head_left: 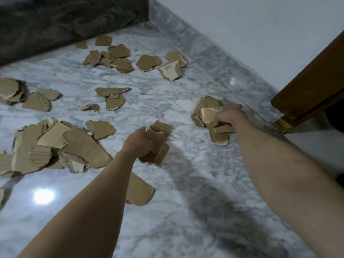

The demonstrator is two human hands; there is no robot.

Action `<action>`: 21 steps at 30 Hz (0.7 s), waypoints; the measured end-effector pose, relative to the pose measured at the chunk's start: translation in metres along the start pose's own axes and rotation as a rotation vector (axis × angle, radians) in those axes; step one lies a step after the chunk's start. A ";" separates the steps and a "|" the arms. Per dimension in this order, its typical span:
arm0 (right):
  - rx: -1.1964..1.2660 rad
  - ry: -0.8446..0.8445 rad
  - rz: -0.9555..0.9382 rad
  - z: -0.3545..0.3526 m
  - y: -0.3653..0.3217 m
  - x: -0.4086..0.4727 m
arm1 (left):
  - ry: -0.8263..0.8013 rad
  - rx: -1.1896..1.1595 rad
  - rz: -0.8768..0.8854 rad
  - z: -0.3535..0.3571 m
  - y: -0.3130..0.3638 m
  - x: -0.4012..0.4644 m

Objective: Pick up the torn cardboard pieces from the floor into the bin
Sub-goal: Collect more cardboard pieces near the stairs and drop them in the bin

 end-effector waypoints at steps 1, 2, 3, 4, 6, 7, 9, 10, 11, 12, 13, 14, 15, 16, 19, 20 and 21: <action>-0.043 0.007 -0.004 0.003 -0.003 -0.003 | 0.000 -0.002 -0.002 0.001 0.000 -0.004; -0.067 0.012 -0.029 0.006 -0.008 -0.009 | -0.006 -0.013 -0.014 0.002 -0.004 -0.007; -0.104 0.008 -0.072 0.010 -0.014 -0.013 | -0.011 -0.033 -0.028 0.003 -0.010 -0.009; -0.113 0.006 -0.091 0.015 -0.016 -0.019 | -0.012 -0.075 -0.031 0.003 -0.017 -0.013; -0.069 -0.043 -0.117 0.027 -0.019 -0.028 | -0.029 -0.188 0.001 0.001 -0.031 -0.016; -0.048 -0.098 -0.120 0.035 -0.018 -0.029 | -0.050 -0.208 0.017 0.000 -0.031 -0.022; -0.099 -0.194 -0.082 0.051 -0.016 -0.035 | -0.170 -0.178 0.069 0.002 -0.027 -0.035; -0.143 -0.196 -0.062 0.055 -0.016 -0.040 | -0.247 -0.114 0.075 0.007 -0.026 -0.043; -0.182 -0.177 -0.048 0.057 -0.016 -0.042 | -0.305 -0.028 0.060 0.012 -0.027 -0.049; -0.224 -0.139 -0.034 0.057 -0.017 -0.049 | -0.327 0.107 0.031 0.016 -0.031 -0.054; -0.259 -0.103 -0.023 0.059 -0.018 -0.052 | -0.321 0.264 -0.007 0.019 -0.040 -0.056; -0.280 -0.083 -0.023 0.063 -0.020 -0.057 | -0.303 0.400 -0.047 0.023 -0.048 -0.060; -0.269 -0.083 -0.034 0.069 -0.021 -0.060 | -0.275 0.473 -0.073 0.027 -0.057 -0.062; -0.235 -0.101 -0.046 0.077 -0.022 -0.064 | -0.244 0.491 -0.090 0.030 -0.064 -0.064; -0.126 -0.121 -0.120 0.096 -0.026 -0.076 | -0.151 0.501 -0.069 0.034 -0.069 -0.073; -0.095 -0.117 -0.142 0.100 -0.027 -0.080 | -0.129 0.503 -0.071 0.034 -0.071 -0.076; -0.043 -0.121 -0.170 0.106 -0.027 -0.083 | -0.109 0.497 -0.080 0.032 -0.073 -0.079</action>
Point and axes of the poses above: each hand's wrist, its own x-axis towards the middle knuckle, its own z-axis out of the palm, y = z × x, the point moved 9 cm from there along x, towards the middle knuckle, and after that the axes turned 15 degrees about -y, right-handed, at the moved point
